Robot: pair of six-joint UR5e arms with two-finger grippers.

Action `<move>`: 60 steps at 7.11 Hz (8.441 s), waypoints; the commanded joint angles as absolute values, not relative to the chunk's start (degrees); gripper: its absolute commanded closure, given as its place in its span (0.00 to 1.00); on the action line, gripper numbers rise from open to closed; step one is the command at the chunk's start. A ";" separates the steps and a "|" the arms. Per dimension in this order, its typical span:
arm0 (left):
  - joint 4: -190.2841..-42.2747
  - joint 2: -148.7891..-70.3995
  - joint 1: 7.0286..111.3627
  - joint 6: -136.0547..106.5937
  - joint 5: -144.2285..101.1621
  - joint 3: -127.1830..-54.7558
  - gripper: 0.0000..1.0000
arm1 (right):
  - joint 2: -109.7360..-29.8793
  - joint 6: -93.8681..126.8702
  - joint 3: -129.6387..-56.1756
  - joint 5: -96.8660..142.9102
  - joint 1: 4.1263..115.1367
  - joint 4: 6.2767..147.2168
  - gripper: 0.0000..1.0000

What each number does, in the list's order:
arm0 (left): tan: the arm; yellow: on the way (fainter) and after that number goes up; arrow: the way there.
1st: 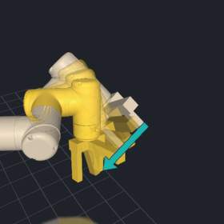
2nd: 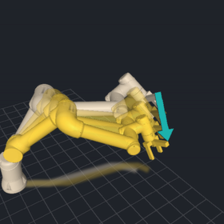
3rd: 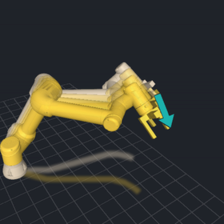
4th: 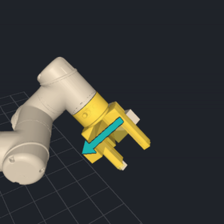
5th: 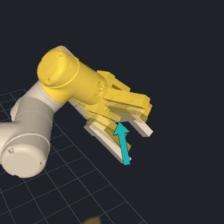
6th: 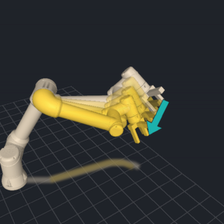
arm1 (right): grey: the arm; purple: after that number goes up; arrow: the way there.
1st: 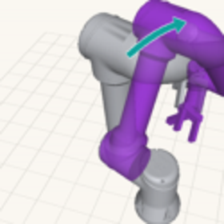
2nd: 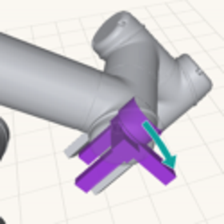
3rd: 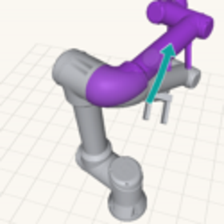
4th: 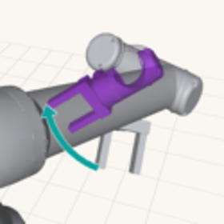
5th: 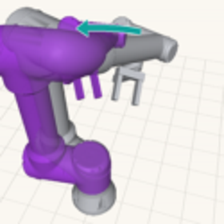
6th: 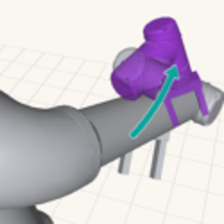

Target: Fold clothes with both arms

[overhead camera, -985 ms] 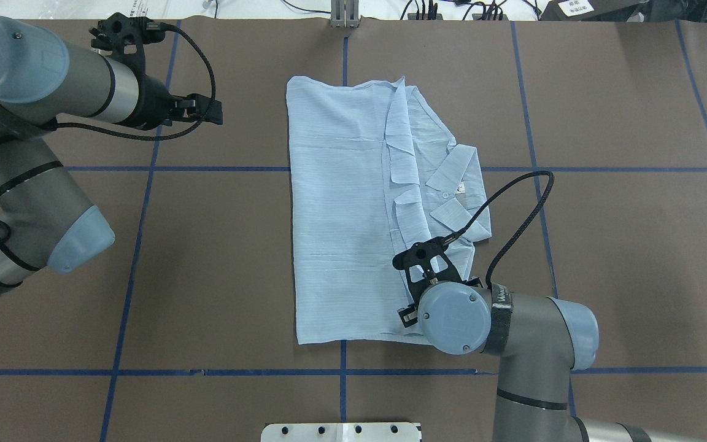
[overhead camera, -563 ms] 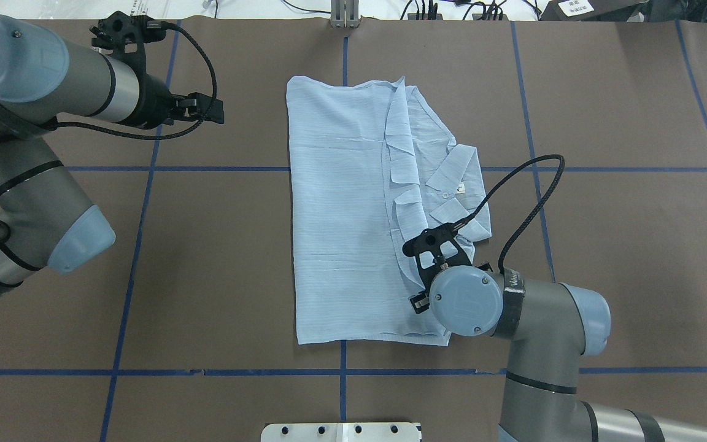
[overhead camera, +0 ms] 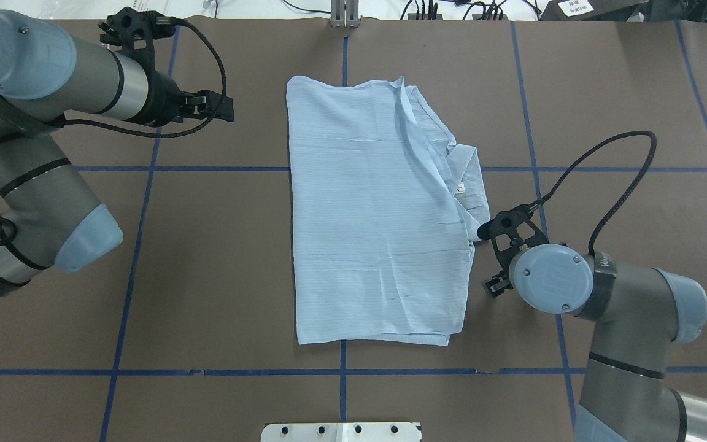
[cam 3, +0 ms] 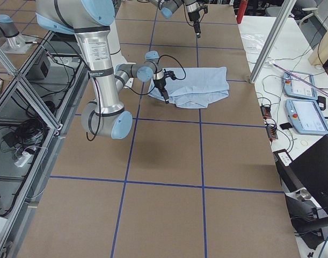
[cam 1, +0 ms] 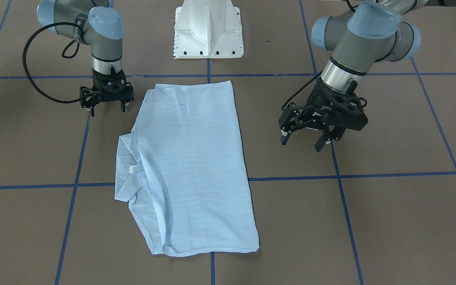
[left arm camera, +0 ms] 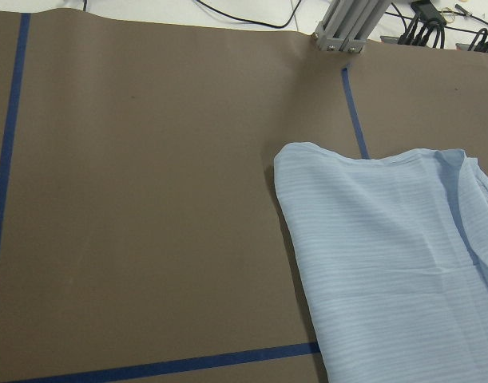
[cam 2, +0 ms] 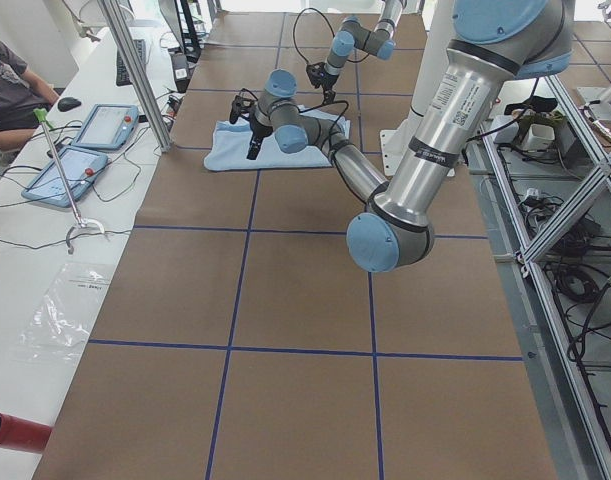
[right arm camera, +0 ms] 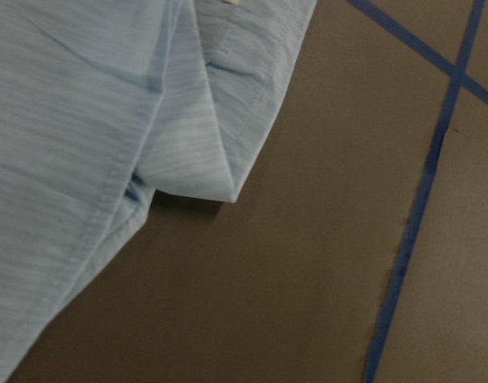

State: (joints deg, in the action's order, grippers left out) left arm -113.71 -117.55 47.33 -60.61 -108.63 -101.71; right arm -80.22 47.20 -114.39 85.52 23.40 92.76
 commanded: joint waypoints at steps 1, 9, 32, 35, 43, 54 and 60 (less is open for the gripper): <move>-113.73 -117.60 47.29 -60.56 -108.63 -101.51 0.00 | -77.47 44.57 -115.40 89.61 27.93 92.55 0.00; -112.25 -117.42 28.86 -90.23 -107.16 -103.09 0.01 | -71.63 51.23 -118.29 107.91 34.89 92.55 0.00; -106.00 -120.32 16.26 -96.77 -103.27 -100.55 0.39 | -71.81 57.04 -119.88 109.51 35.24 92.46 0.00; -106.00 -120.41 16.17 -96.77 -103.27 -99.84 0.47 | -71.81 57.04 -119.88 109.51 35.24 92.46 0.00; -106.00 -120.76 16.35 -96.68 -103.10 -100.90 1.00 | -72.42 59.83 -121.64 109.51 35.16 92.46 0.00; -106.26 -120.76 16.96 -96.15 -103.10 -100.72 1.00 | -69.35 113.98 -113.83 98.61 17.58 90.79 0.00; -106.44 -120.85 16.96 -96.06 -103.10 -100.72 1.00 | -67.15 115.75 -108.02 98.53 15.47 90.62 0.00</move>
